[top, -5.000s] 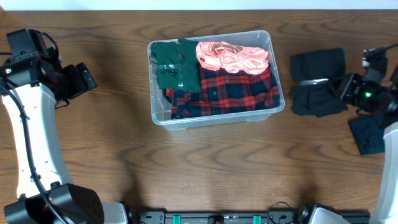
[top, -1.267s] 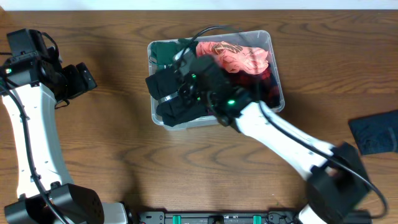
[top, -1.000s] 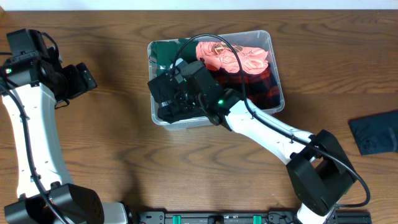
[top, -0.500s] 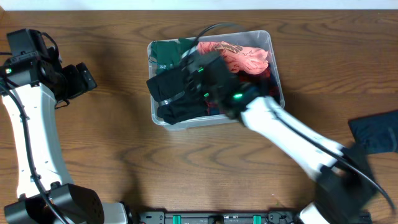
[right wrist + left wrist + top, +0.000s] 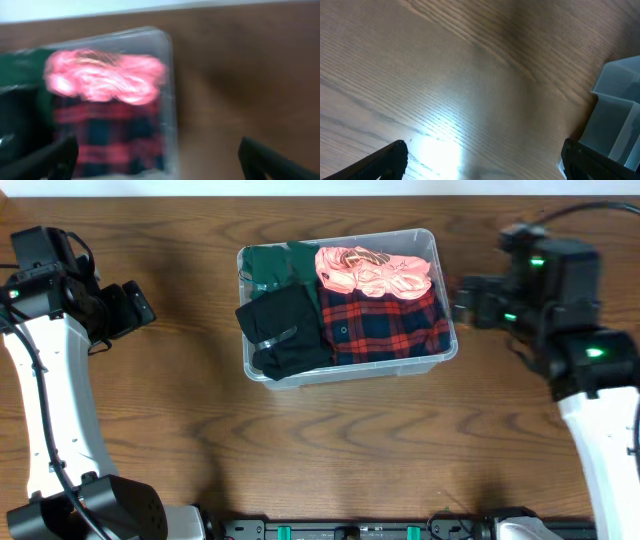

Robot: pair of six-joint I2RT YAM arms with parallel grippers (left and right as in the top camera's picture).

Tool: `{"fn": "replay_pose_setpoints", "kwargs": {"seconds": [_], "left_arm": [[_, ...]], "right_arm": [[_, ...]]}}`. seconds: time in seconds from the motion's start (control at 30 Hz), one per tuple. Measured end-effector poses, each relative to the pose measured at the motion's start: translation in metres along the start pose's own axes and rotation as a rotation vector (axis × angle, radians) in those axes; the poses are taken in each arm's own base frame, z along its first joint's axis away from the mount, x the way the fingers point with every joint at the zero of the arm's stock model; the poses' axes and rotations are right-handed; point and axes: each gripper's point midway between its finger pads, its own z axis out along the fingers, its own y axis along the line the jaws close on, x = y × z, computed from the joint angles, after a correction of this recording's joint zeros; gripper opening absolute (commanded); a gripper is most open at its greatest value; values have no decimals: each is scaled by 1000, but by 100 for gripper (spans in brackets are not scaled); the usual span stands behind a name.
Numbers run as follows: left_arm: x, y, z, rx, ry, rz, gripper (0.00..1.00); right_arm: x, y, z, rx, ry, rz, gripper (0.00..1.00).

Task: Pack container
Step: 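Move the right gripper to the dark navy garment and grasp it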

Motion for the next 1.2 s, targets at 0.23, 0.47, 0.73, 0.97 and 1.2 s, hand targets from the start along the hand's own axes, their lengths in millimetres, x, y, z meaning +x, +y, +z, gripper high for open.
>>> {"fn": "replay_pose_setpoints", "kwargs": {"seconds": [0.23,0.47,0.73,0.97,1.2], "left_arm": [[-1,0,0,1,-3,0,98],[-1,0,0,0,-3,0,98],[-1,0,0,1,-3,0,98],[-1,0,0,0,-2,0,98],[-1,0,0,0,-2,0,98]], "right_arm": [[29,-127,-16,303,61,442,99],[66,-195,-20,446,66,676,99],[108,-253,-10,543,24,813,99],[134,-286,11,565,-68,827,99],[148,-306,27,573,-89,848,99]]}}
